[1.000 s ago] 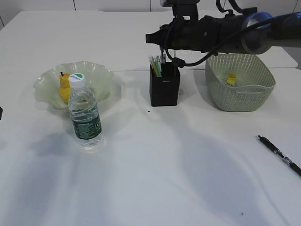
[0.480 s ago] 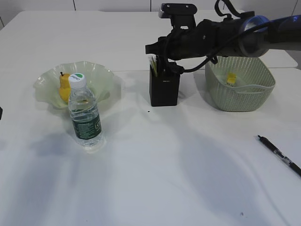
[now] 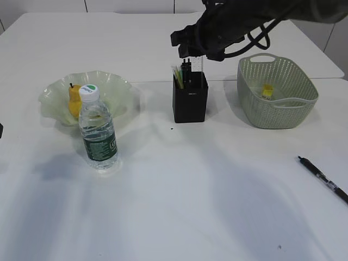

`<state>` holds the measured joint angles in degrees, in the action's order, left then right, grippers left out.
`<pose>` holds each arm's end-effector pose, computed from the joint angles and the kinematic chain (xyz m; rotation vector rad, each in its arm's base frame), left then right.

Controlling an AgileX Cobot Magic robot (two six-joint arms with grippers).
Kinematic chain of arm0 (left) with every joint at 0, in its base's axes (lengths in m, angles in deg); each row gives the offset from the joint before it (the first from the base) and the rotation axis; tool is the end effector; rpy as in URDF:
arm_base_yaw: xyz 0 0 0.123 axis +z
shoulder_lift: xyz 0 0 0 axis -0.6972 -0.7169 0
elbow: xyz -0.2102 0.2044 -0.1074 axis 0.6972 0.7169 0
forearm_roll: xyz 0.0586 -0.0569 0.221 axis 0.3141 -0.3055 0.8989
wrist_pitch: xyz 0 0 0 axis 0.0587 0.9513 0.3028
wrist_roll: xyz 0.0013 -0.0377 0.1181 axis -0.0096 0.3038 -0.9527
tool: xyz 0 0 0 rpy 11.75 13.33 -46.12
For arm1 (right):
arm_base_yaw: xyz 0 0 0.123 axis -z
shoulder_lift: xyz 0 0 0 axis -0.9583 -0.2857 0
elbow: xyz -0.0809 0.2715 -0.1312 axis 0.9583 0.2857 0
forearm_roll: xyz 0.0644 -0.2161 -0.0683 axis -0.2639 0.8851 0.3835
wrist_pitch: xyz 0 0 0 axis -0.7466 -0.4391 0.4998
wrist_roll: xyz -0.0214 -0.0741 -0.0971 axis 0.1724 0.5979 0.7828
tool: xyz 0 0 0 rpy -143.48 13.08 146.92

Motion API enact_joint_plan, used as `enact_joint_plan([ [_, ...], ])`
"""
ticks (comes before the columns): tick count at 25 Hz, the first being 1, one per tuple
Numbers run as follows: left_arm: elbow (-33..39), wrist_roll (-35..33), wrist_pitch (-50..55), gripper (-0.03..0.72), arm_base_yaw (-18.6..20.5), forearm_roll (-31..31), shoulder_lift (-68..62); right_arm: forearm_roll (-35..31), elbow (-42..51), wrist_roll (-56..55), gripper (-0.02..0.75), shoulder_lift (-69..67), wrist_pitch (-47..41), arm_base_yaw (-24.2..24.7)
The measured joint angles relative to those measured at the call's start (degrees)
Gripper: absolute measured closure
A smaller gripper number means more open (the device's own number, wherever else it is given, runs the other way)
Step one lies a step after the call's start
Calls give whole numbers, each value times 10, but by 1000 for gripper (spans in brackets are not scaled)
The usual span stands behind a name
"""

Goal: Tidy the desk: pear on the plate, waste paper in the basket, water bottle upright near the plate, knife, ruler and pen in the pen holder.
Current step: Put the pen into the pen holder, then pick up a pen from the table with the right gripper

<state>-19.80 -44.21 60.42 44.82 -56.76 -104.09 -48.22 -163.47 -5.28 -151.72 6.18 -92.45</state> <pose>0.2525 -0.0162 0.2659 -0.1882 2.6520 -0.2559 0.4792 0.1842 0.2695 -0.3928 2.2896 0.3619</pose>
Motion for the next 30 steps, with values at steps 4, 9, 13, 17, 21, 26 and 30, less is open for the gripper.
enact_joint_plan([
  [4,0,0,0,241,0,0,0,36,-2,3,443,40,-142,1],
  [9,0,0,28,241,0,-6,0,56,-2,3,443,52,-284,21],
  [13,0,0,49,241,0,-6,0,64,-2,3,443,52,-337,55],
  [17,0,0,66,241,0,-6,0,88,35,3,443,63,-348,91],
  [21,0,0,76,241,0,-6,0,165,105,-6,443,80,-344,108],
  [26,0,0,78,241,0,-6,0,212,183,-5,443,83,-310,109],
  [30,0,0,79,241,0,-6,0,214,217,13,442,83,-276,114],
])
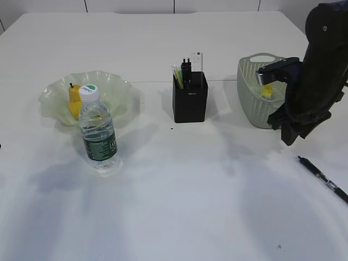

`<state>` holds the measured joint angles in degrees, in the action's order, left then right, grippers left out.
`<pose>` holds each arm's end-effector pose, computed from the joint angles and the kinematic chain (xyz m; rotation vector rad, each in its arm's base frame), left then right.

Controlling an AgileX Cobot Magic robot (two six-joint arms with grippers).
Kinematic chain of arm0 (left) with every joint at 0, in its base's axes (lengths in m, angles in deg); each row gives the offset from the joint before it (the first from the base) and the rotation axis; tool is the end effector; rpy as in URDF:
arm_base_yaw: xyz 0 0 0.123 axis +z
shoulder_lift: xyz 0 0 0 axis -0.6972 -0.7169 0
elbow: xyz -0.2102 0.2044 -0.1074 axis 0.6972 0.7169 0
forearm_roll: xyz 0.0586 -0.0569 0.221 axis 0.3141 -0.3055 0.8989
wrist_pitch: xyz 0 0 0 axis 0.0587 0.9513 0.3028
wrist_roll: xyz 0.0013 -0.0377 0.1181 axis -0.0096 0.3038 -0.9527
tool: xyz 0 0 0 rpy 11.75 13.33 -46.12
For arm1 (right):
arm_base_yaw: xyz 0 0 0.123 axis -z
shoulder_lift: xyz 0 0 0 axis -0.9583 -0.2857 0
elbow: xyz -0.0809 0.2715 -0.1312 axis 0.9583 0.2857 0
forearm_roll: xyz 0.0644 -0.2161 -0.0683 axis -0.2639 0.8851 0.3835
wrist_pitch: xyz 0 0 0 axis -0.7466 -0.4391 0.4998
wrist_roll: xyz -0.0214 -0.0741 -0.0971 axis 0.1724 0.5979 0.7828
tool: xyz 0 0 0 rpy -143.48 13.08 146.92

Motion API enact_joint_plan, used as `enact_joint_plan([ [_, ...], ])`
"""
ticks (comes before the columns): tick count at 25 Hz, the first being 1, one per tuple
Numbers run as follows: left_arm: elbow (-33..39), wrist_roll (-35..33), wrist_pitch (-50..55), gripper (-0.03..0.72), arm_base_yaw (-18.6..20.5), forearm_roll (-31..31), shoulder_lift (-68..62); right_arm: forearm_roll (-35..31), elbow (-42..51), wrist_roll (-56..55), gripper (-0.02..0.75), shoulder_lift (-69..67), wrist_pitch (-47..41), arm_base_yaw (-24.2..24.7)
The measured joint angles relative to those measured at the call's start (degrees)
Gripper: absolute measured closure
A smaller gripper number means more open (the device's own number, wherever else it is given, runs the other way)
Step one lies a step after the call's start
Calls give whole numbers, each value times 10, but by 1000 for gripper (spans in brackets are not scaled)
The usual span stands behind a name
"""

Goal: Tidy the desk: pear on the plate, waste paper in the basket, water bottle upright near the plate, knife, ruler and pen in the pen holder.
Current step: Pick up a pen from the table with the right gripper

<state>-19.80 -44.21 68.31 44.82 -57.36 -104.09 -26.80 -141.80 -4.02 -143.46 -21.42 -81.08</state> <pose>0.2371 -0.0200 0.2597 -0.1838 2.7867 -0.2909 0.3841 0.0406 0.1995 -0.5697 2.9827 -0.1457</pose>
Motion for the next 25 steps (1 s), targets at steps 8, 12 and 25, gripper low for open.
enact_joint_plan([
  [8,0,0,-1,241,0,0,0,-27,13,35,422,0,12,70],
  [12,0,0,-11,241,0,0,0,-44,21,73,422,1,12,80],
  [25,0,0,-20,241,0,0,0,-50,97,91,374,1,104,80],
])
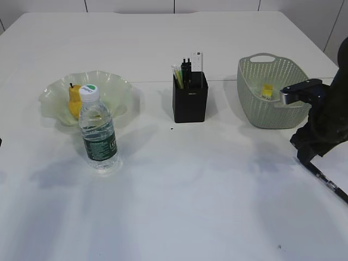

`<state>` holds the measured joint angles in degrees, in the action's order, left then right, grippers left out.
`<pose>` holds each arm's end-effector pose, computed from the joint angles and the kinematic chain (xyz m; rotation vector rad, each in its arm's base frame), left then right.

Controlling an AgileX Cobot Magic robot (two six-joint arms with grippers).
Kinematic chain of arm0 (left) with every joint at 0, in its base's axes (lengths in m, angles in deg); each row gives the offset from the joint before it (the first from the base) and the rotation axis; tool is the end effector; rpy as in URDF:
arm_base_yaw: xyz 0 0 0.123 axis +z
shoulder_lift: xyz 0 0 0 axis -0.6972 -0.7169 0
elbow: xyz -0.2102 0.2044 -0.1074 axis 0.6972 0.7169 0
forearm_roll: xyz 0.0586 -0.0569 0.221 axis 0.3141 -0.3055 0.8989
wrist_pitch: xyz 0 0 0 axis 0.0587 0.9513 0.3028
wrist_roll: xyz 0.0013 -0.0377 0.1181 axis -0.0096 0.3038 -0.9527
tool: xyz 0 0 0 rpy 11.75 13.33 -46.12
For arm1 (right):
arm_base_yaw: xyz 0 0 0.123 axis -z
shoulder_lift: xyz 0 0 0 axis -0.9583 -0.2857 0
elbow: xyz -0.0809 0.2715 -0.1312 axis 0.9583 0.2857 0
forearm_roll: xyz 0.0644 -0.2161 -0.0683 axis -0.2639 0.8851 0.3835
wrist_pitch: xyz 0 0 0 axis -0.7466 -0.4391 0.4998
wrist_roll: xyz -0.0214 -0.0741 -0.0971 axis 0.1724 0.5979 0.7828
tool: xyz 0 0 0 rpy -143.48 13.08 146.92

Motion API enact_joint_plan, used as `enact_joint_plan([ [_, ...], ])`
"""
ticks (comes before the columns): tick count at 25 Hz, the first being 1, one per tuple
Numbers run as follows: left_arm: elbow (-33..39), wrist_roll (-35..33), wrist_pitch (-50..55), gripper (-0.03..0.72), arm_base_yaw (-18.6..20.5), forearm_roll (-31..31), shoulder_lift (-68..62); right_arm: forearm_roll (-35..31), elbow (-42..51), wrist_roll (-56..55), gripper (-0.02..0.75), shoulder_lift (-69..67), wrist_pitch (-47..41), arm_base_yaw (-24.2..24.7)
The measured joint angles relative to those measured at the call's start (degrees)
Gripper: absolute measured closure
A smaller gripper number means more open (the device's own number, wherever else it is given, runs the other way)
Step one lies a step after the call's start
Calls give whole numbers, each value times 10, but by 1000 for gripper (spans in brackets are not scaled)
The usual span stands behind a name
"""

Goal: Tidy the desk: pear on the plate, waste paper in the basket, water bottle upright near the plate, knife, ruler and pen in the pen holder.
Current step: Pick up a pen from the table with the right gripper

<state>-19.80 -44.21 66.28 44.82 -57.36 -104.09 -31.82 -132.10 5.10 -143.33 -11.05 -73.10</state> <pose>0.2412 -0.0193 0.2611 -0.1871 2.7517 -0.2849 0.3713 -0.0035 0.1634 -0.5414 2.9782 -0.0518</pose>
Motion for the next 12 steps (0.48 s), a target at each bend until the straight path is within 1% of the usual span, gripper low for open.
enact_joint_plan([
  [12,0,0,0,241,0,0,0,12,0,1,373,-29,6,0],
])
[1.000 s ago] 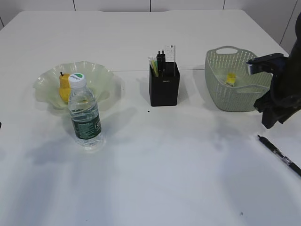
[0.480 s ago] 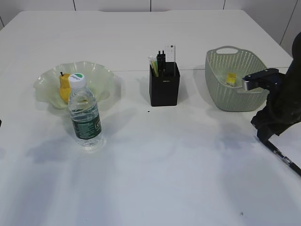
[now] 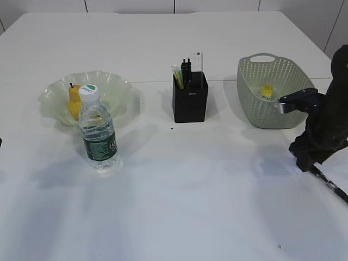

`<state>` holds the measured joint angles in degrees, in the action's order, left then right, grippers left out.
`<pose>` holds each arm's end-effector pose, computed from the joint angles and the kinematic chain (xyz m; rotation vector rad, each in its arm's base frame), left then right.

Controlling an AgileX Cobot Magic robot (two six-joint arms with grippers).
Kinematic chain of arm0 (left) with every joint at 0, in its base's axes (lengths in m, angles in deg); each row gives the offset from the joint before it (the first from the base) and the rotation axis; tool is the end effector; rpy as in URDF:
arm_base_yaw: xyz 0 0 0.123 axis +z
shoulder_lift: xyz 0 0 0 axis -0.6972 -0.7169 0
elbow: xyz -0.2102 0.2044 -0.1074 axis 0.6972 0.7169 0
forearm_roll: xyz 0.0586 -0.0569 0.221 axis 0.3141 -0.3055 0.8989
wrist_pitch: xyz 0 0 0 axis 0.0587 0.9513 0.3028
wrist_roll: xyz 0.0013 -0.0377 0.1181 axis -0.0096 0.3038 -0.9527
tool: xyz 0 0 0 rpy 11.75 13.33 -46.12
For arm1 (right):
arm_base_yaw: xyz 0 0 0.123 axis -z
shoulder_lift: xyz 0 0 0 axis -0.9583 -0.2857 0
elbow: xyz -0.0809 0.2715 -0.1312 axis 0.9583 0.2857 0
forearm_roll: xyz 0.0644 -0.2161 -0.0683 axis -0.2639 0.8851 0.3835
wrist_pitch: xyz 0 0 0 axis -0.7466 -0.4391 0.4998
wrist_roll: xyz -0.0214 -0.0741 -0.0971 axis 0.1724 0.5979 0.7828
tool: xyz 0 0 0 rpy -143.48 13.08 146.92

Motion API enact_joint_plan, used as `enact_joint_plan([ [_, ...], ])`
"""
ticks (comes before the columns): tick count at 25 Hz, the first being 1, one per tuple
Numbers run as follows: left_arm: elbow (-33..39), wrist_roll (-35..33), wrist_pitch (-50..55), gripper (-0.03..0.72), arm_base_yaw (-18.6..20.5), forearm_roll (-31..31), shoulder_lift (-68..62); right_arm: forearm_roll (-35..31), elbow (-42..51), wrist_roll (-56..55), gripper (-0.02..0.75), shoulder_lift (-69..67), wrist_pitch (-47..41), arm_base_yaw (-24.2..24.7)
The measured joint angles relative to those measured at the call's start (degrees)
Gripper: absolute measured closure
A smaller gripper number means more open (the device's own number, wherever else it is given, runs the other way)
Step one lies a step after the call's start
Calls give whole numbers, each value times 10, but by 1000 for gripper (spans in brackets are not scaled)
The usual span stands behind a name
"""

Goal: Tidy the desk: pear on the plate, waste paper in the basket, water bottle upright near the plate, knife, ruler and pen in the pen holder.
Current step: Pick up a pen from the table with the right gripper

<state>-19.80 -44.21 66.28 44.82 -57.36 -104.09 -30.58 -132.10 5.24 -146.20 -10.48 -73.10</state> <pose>0.2412 -0.0193 0.2611 -0.1871 2.7517 -0.2849 0.3742 -0.0055 0.1449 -0.5737 3.0151 -0.0665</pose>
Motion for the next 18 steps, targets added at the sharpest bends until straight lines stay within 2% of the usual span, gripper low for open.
enact_joint_plan([
  [18,0,0,-12,241,0,0,0,-2,0,25,373,-27,16,11],
])
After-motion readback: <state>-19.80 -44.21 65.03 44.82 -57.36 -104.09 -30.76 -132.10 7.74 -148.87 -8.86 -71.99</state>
